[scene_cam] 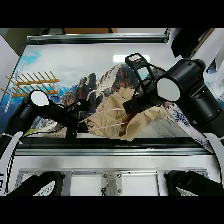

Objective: Fold the clothes and pants, and hang the long-sleeved shirts on hangers.

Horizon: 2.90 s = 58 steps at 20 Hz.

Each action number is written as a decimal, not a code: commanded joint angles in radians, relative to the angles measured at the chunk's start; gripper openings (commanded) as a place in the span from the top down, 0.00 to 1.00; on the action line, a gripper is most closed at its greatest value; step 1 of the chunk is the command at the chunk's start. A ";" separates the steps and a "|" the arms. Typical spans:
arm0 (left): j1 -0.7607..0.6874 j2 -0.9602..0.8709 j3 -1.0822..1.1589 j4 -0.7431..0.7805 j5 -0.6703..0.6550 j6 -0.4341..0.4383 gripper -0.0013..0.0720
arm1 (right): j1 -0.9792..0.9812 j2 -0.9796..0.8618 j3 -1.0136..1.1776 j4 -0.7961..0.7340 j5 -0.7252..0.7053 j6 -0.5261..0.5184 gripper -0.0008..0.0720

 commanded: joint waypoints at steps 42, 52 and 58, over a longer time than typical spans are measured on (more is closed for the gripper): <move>0.020 -0.058 -0.126 -0.159 0.149 0.143 0.96 | 0.100 -0.035 0.016 0.184 -0.182 0.090 0.93; 0.020 -0.058 -0.126 -0.159 0.148 0.142 0.96 | 0.100 -0.024 0.016 0.262 -0.181 0.018 0.42; 0.020 -0.058 -0.126 -0.159 0.148 0.142 0.96 | 0.037 0.077 0.016 0.286 -0.147 -0.080 0.32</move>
